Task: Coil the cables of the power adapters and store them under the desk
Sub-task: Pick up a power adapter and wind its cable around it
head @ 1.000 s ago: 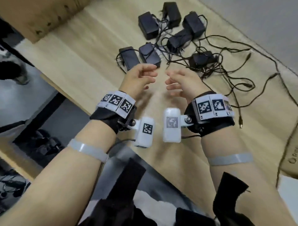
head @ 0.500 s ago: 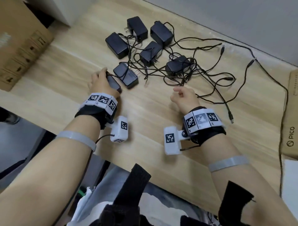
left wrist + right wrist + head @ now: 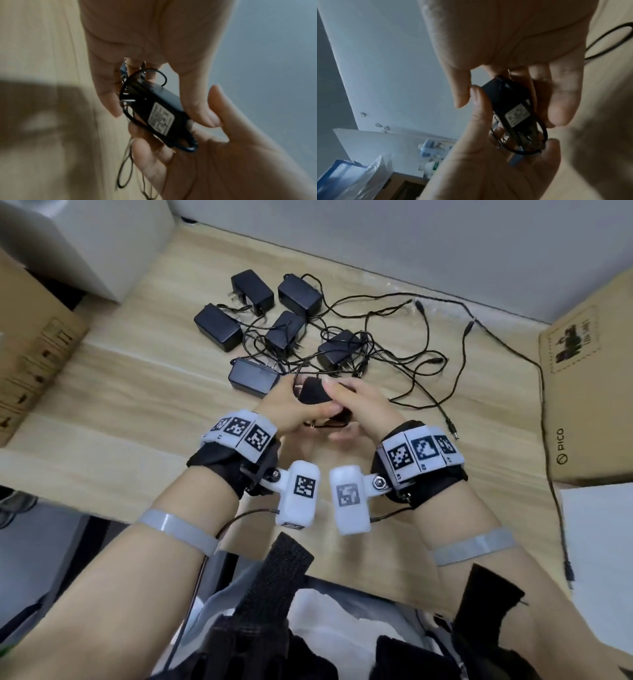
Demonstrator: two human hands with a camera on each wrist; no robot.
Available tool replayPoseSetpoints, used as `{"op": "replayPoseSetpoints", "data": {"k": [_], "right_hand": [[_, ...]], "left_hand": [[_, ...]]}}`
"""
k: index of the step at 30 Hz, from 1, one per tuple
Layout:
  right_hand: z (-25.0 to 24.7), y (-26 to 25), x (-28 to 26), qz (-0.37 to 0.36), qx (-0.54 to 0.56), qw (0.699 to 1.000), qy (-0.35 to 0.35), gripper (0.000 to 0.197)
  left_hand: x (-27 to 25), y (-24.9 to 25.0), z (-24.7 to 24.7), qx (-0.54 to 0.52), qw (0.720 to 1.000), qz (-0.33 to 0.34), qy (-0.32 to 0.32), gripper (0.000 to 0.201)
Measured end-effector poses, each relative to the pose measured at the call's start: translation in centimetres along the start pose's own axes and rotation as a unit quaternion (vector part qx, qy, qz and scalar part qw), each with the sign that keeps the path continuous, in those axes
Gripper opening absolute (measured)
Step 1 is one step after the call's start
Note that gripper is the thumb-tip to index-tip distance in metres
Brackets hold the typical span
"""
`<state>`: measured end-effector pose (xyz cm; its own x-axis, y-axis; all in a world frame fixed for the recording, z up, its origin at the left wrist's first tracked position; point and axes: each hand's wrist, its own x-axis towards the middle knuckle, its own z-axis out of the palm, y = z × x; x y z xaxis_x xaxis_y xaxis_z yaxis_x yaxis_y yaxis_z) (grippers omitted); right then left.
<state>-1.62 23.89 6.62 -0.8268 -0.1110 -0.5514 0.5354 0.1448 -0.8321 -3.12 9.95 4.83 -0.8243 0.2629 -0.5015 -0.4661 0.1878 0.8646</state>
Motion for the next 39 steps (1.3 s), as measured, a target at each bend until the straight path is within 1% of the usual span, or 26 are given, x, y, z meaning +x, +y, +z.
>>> {"op": "replayPoseSetpoints", "data": {"k": [1, 2, 3, 5, 6, 7, 9, 11, 12, 14, 17, 19, 20, 21, 24, 25, 27, 30, 34, 36, 38, 39], "right_hand": [[-0.5, -0.5, -0.4, -0.014, 0.003, 1.000, 0.016, 0.029], [-1.1, -0.9, -0.8, -0.028, 0.005, 0.999, 0.033, 0.027], [-1.7, -1.3, -1.1, -0.038, 0.004, 0.998, 0.050, 0.026], [-3.0, -1.9, -1.6, -0.049, 0.006, 0.996, 0.079, 0.030], [-3.6, -2.1, -1.8, -0.052, 0.013, 0.994, 0.090, 0.032], [-4.2, -2.3, -2.0, -0.057, 0.024, 0.993, 0.101, 0.032], [-5.1, -2.8, -2.5, -0.075, 0.067, 0.988, 0.121, 0.020], [-5.9, -3.4, -2.9, -0.106, 0.134, 0.976, 0.138, 0.008], [-6.3, -3.6, -3.1, -0.123, 0.159, 0.969, 0.146, 0.007], [-7.1, -4.2, -3.6, -0.151, 0.172, 0.961, 0.154, 0.006], [-8.3, -4.8, -4.3, -0.167, 0.138, 0.963, 0.158, 0.004], [-9.0, -5.0, -4.7, -0.165, 0.102, 0.966, 0.173, 0.008], [-9.3, -5.1, -4.9, -0.162, 0.076, 0.966, 0.184, 0.010], [-9.5, -5.1, -5.0, -0.161, 0.052, 0.967, 0.191, 0.012], [-9.3, -5.2, -5.3, -0.162, 0.029, 0.968, 0.189, 0.016], [-9.1, -5.3, -5.4, -0.165, 0.025, 0.968, 0.189, 0.016], [-8.6, -5.5, -5.5, -0.175, 0.006, 0.965, 0.195, 0.016], [-8.1, -5.8, -5.9, -0.198, -0.012, 0.959, 0.203, 0.014], [-7.8, -5.9, -6.2, -0.203, -0.027, 0.960, 0.191, 0.014], [-7.9, -5.8, -6.1, -0.226, 0.007, 0.951, 0.213, 0.011], [-8.4, -5.6, -6.0, -0.262, 0.038, 0.931, 0.253, 0.007], [-8.7, -5.4, -5.9, -0.275, 0.048, 0.921, 0.272, 0.010]], "left_hand": [[-0.1, 0.4, 0.3, -0.014, 1.000, 0.003, -0.018, 0.054], [0.0, 0.7, 0.5, -0.022, 0.999, 0.000, -0.031, 0.056], [0.1, 1.0, 0.9, -0.028, 0.999, -0.001, -0.040, 0.047], [0.3, 1.9, 1.5, -0.041, 0.998, -0.005, -0.041, 0.017], [0.5, 2.4, 1.8, -0.050, 0.998, -0.011, -0.034, 0.011], [0.6, 2.9, 2.0, -0.061, 0.997, -0.020, -0.030, 0.014], [1.1, 3.5, 2.4, -0.094, 0.994, -0.046, -0.040, 0.019], [1.4, 4.2, 2.8, -0.090, 0.991, -0.068, -0.066, 0.014], [1.5, 4.5, 2.9, -0.079, 0.991, -0.076, -0.074, 0.012], [1.7, 5.3, 3.1, -0.060, 0.993, -0.084, -0.063, 0.011], [1.7, 7.0, 3.0, -0.028, 0.997, -0.073, -0.023, 0.010], [1.6, 8.3, 3.1, -0.017, 0.999, -0.030, 0.011, 0.012], [1.6, 8.8, 3.2, -0.025, 1.000, -0.005, 0.011, 0.013], [1.6, 9.2, 3.4, -0.043, 0.999, 0.017, -0.016, 0.016], [1.5, 9.8, 4.2, -0.057, 0.985, 0.048, -0.155, 0.035], [1.3, 9.7, 4.5, -0.049, 0.979, 0.050, -0.189, 0.034], [1.1, 9.5, 5.2, -0.041, 0.973, 0.048, -0.220, 0.029], [0.6, 9.4, 5.7, -0.047, 0.973, 0.058, -0.220, 0.027], [0.4, 9.3, 5.8, -0.053, 0.976, 0.062, -0.200, 0.016], [0.4, 9.3, 5.7, -0.087, 0.976, 0.061, -0.189, 0.018], [0.6, 9.3, 5.5, -0.154, 0.971, 0.055, -0.177, 0.020], [0.6, 9.4, 5.4, -0.193, 0.965, 0.045, -0.171, 0.020]]}}
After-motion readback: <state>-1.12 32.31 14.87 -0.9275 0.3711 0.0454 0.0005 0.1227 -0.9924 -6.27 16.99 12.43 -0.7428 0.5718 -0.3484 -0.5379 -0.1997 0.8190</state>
